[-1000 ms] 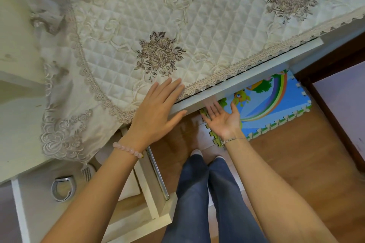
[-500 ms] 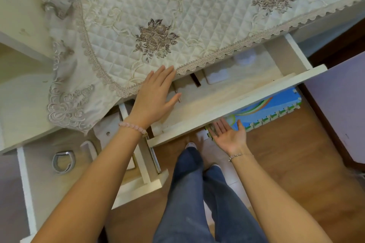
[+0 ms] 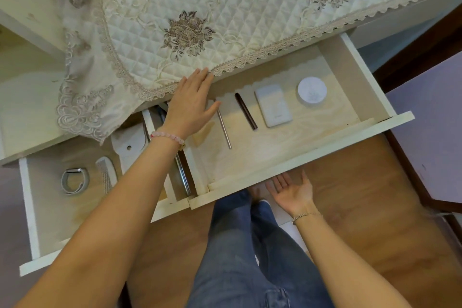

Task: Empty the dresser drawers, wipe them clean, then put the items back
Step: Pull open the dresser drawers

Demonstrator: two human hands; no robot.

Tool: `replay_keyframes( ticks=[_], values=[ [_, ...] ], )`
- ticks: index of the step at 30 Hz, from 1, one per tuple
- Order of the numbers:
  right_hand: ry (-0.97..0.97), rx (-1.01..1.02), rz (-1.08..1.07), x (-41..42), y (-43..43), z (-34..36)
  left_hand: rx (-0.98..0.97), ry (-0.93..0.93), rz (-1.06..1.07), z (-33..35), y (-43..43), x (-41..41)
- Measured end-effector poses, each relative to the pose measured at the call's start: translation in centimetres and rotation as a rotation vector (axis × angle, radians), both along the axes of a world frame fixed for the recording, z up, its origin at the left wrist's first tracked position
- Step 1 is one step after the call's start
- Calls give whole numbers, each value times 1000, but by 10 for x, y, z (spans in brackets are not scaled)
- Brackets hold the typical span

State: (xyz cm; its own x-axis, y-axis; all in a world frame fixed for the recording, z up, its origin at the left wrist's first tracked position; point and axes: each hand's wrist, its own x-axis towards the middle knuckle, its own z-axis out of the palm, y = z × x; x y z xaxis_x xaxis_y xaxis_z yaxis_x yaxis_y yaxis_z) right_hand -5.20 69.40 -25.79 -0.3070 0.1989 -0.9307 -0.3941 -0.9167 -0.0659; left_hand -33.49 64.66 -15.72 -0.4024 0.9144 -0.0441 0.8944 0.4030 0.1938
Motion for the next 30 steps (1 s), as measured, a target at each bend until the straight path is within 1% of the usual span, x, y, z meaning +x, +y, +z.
replay_keyframes(
  ticks=[4,10,14,15,17,19,21,25,27,30],
  values=[
    [-7,10,14,14,-5,8,1,-11,18,2,1,4],
    [37,54,80,23,-1,26,22,-22,20,9,-2,24],
    [58,175,193,36,0,48,52,-53,17,15,-14,50],
    [36,238,256,40,1,56,59,-55,15,18,-17,57],
    [-79,438,441,45,0,74,81,-52,6,26,-24,73],
    [-221,707,610,49,2,93,128,-51,-5,36,-30,90],
    [-311,981,755,52,5,109,171,-40,-10,46,-37,106],
    [-503,1437,1068,54,18,138,184,-22,-2,61,-50,125],
    [-580,1636,1163,54,24,151,189,1,-2,66,-56,130],
    [-648,1792,1199,51,30,170,194,23,-9,77,-61,133]
  ],
)
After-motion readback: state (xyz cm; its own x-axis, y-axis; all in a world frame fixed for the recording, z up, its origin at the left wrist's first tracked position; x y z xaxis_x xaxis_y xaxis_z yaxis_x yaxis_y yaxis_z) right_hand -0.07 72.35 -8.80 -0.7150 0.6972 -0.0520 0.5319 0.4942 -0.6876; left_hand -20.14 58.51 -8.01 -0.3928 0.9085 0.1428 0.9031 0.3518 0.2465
